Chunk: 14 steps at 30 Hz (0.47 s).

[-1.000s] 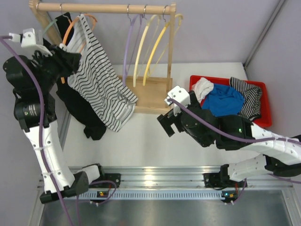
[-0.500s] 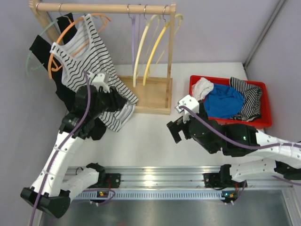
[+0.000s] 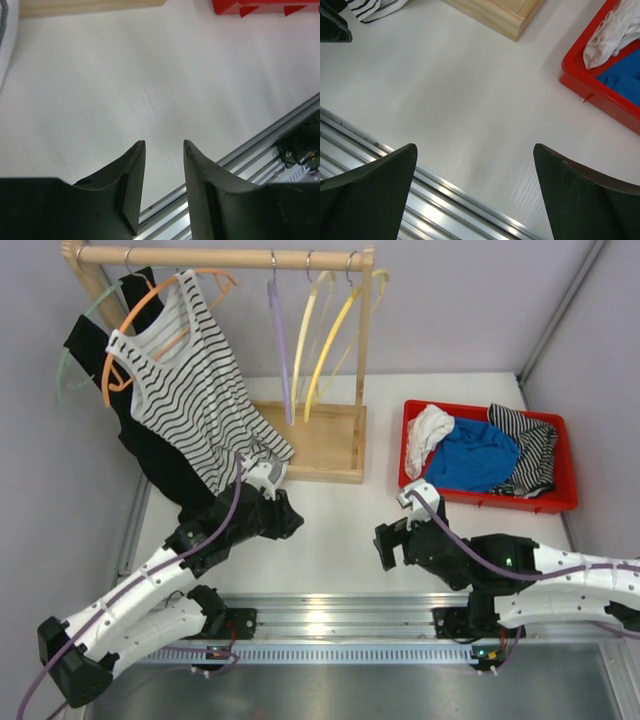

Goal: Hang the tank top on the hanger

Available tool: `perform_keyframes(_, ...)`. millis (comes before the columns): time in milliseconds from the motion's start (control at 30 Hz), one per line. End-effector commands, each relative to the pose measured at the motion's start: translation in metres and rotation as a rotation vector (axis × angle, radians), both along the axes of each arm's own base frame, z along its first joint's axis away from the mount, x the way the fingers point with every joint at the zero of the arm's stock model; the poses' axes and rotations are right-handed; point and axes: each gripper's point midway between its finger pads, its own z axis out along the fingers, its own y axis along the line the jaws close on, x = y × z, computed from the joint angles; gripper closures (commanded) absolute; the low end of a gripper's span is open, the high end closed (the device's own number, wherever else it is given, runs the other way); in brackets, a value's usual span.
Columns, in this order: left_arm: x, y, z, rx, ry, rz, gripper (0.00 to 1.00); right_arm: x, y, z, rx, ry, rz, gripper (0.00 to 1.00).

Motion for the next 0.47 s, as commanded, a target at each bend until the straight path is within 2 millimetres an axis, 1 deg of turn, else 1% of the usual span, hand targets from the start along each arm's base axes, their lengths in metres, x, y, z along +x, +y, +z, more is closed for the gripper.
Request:
perform_keyframes(0,-0.002,-0.017,0.01,-0.08,-0.051,0.019,0.59,-0.004,0.011,-0.008,0.182,0.081,-0.059,0.0)
perform_keyframes(33,-0.01,-0.025,0.007,-0.08,-0.045,-0.012,0.59,-0.005,0.011,-0.012,0.185,0.092,-0.066,0.0)
perform_keyframes(67,-0.013,-0.027,0.001,-0.068,-0.038,-0.014,0.59,-0.005,0.011,-0.017,0.196,0.107,-0.086,0.0)
perform_keyframes(100,-0.015,-0.031,0.0,-0.072,-0.034,-0.02,0.59,-0.005,0.009,-0.026,0.185,0.117,-0.097,0.0)
perform_keyframes(133,-0.02,-0.038,-0.007,-0.053,-0.018,-0.043,0.6,-0.006,0.009,-0.03,0.183,0.124,-0.104,0.0)
perform_keyframes(200,-0.023,-0.044,-0.008,-0.041,-0.016,-0.056,0.6,-0.007,0.011,-0.038,0.203,0.147,-0.118,0.0)
perform_keyframes(233,-0.027,-0.05,-0.011,-0.029,-0.009,-0.078,0.6,-0.007,0.012,-0.039,0.209,0.151,-0.12,0.0)
perform_keyframes(267,-0.028,-0.053,-0.008,-0.03,-0.01,-0.084,0.6,-0.008,0.012,-0.041,0.218,0.158,-0.121,0.0)
perform_keyframes(433,-0.028,-0.062,-0.008,-0.029,-0.008,-0.101,0.6,-0.007,0.014,-0.044,0.215,0.161,-0.127,0.0)
